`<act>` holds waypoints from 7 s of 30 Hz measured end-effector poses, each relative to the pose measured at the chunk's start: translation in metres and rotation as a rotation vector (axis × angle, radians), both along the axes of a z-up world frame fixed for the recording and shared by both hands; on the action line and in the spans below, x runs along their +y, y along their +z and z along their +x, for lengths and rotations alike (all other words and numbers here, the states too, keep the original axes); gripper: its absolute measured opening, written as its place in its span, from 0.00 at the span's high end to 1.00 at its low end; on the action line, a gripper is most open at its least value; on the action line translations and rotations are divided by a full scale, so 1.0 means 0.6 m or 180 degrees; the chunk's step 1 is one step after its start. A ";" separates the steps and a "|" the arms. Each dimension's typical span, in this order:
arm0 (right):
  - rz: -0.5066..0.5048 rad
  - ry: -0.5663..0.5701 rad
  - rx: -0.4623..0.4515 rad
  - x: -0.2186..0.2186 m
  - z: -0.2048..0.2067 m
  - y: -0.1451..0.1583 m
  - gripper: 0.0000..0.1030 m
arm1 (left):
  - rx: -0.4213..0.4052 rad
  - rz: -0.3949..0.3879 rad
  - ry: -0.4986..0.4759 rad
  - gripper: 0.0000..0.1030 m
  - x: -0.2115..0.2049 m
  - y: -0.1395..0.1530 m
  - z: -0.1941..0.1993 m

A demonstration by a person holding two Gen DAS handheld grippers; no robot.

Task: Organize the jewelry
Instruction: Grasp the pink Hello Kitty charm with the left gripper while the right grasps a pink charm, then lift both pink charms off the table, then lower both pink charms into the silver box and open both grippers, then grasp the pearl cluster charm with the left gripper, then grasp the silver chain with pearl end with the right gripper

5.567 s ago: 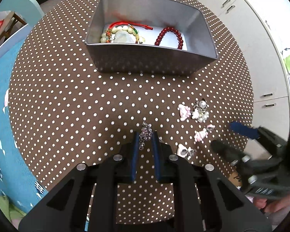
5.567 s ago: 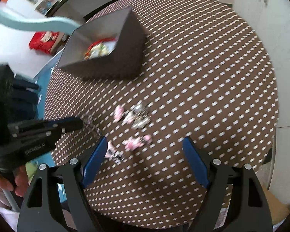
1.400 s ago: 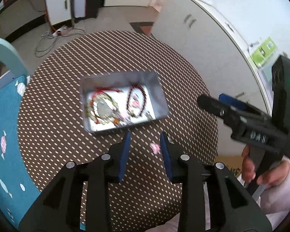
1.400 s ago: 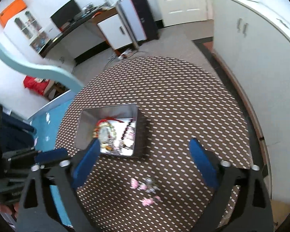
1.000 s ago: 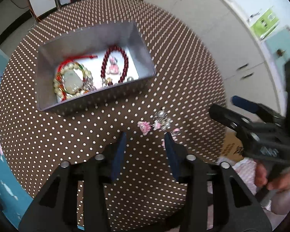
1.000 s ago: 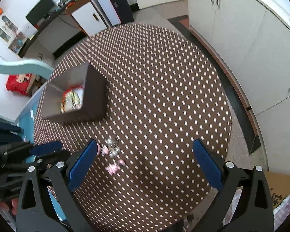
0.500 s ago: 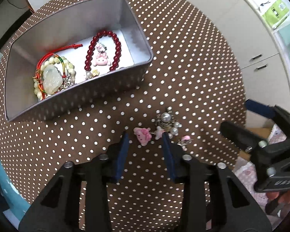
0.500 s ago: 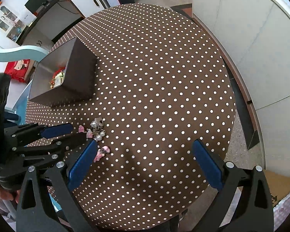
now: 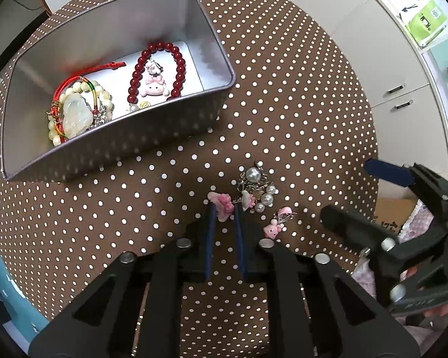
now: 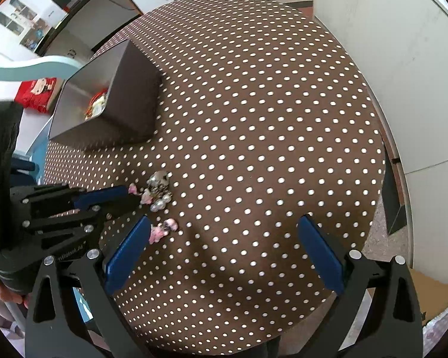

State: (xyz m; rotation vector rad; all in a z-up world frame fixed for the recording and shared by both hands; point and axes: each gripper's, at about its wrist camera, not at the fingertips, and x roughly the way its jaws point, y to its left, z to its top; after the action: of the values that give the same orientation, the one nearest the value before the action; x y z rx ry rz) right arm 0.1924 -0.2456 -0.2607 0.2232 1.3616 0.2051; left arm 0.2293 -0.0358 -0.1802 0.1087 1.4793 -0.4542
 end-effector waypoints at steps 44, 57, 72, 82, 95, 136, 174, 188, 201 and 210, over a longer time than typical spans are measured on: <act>0.0245 0.0095 0.0069 0.043 -0.036 -0.029 0.44 | -0.0147 0.0108 -0.0248 0.84 -0.009 -0.003 0.016; 0.0318 0.0200 0.0044 0.090 -0.030 -0.036 0.76 | -0.0149 -0.0051 -0.0042 0.84 0.077 0.039 -0.018; 0.0297 0.0082 -0.0015 0.113 -0.019 -0.025 0.88 | -0.0180 -0.0211 0.0056 0.84 0.164 0.072 -0.058; 0.0342 0.0051 -0.0404 0.114 0.009 0.062 0.88 | -0.0465 -0.0403 0.0191 0.84 0.242 0.143 -0.054; 0.0324 0.0310 -0.0706 0.152 0.088 0.115 0.88 | -0.0765 -0.0508 0.0519 0.84 0.249 0.206 0.048; -0.0149 0.0098 -0.0146 0.003 0.012 0.021 0.48 | -0.0243 -0.0547 0.0179 0.65 0.080 0.092 -0.015; 0.0252 0.0479 0.0017 0.014 0.024 -0.001 0.49 | -0.0279 -0.0627 0.0825 0.92 0.116 0.104 -0.004; 0.0303 0.0924 0.0000 0.145 0.060 -0.009 0.49 | -0.0398 -0.0917 0.1227 0.92 0.228 0.178 -0.026; 0.0266 0.0992 -0.0016 0.200 0.076 -0.017 0.49 | 0.0164 -0.0504 0.1398 0.92 0.267 0.075 -0.043; 0.0312 0.1489 -0.0039 0.289 0.043 -0.051 0.84 | 0.0135 -0.0448 0.1338 0.92 0.262 0.062 -0.048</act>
State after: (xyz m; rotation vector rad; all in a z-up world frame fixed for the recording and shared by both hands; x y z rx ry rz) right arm 0.2180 -0.0723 -0.2912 -0.0194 1.3776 0.6635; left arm 0.2006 0.1212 -0.1429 -0.3203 1.4588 -0.2177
